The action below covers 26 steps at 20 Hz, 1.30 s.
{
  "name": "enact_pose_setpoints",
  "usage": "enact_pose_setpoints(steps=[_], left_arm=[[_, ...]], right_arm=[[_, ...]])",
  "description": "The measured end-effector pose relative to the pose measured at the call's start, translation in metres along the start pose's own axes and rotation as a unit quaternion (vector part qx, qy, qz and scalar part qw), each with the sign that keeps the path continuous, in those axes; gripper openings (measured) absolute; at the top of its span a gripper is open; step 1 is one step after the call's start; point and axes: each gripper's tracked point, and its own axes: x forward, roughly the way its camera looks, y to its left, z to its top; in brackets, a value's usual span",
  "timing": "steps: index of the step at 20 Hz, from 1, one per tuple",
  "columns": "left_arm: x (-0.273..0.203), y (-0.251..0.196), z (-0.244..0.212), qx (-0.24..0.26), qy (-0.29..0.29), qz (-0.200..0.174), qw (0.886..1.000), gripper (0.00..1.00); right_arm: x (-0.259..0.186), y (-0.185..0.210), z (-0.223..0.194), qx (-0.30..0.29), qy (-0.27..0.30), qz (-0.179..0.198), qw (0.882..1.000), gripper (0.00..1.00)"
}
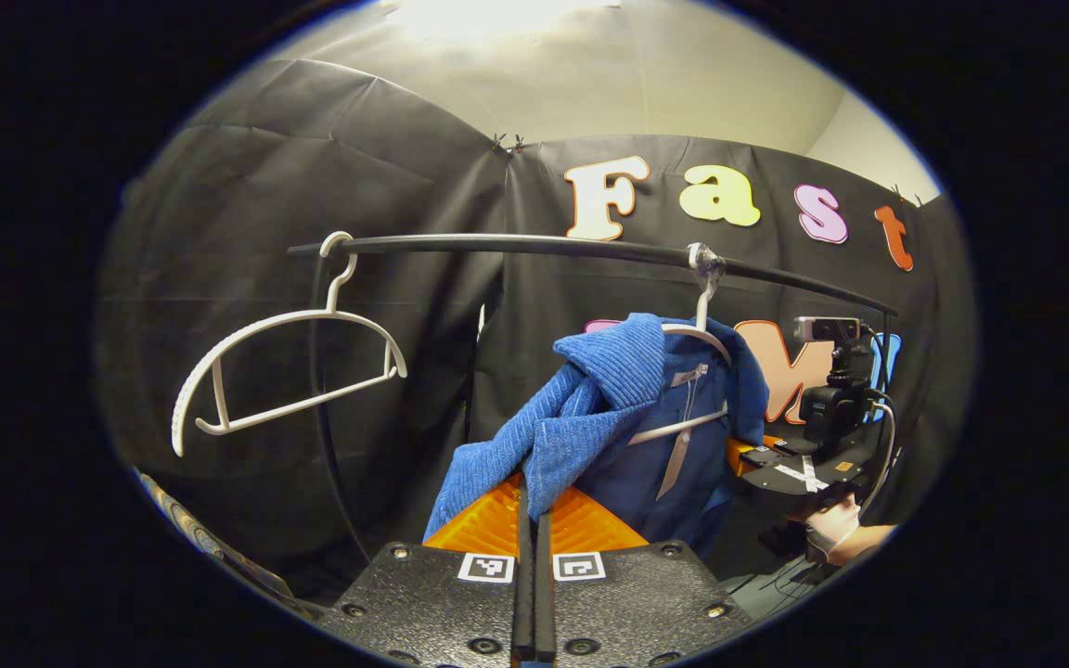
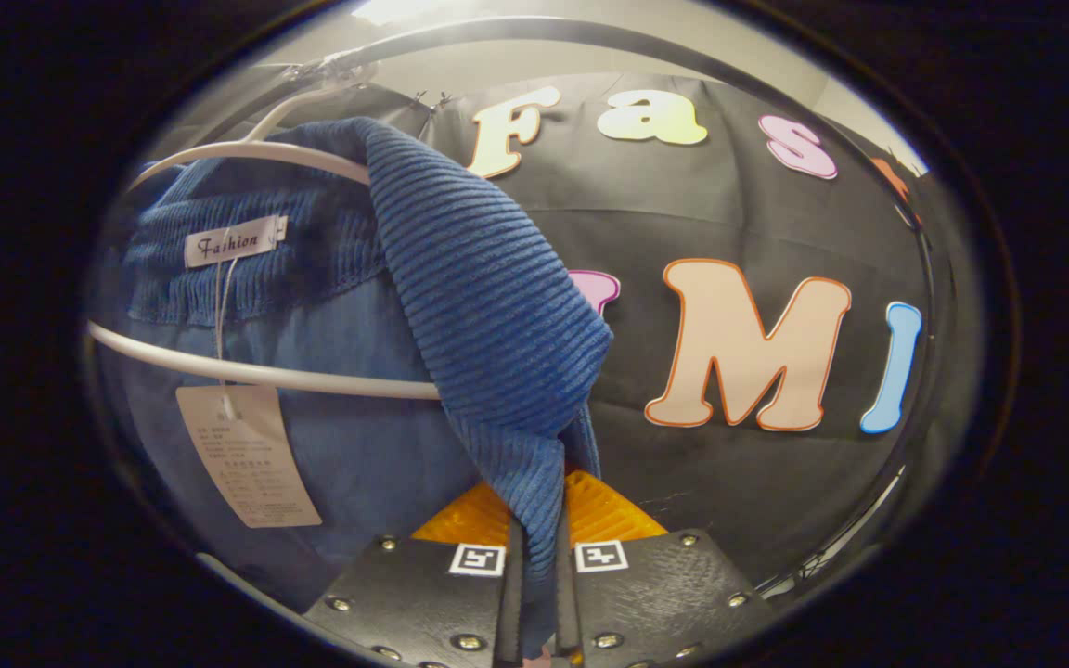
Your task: Grasp the clothes on the hanger with both hands and then place them into the laundry hamper below.
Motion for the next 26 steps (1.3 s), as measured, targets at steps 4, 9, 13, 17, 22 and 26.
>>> enact_pose_setpoints(steps=[4,9,13,17,22,26], left_arm=[[-0.007,0.002,0.01,-0.012,0.004,-0.012,1.0,0.0],[-0.012,0.001,0.018,-0.034,0.0,-0.02,0.999,0.01],[-0.019,-0.002,0.026,-0.022,-0.012,-0.043,0.999,0.01],[-0.023,-0.006,0.026,-0.02,-0.011,-0.059,0.998,0.01],[-0.024,-0.004,0.023,-0.035,-0.006,-0.057,0.998,0.03],[-0.025,-0.008,0.015,-0.028,0.003,-0.062,0.998,0.05]], right_arm=[[0.0,-0.013,0.008,0.02,-0.004,-0.005,1.0,0.03],[-0.001,-0.018,0.017,0.042,-0.013,0.014,0.999,0.03],[-0.004,-0.017,0.025,0.074,-0.013,0.051,0.996,0.03],[-0.004,-0.018,0.022,0.112,-0.001,0.072,0.991,0.03],[-0.007,-0.01,0.014,0.104,0.007,0.084,0.991,0.1],[-0.01,-0.003,0.019,0.091,0.0,0.088,0.992,0.11]])
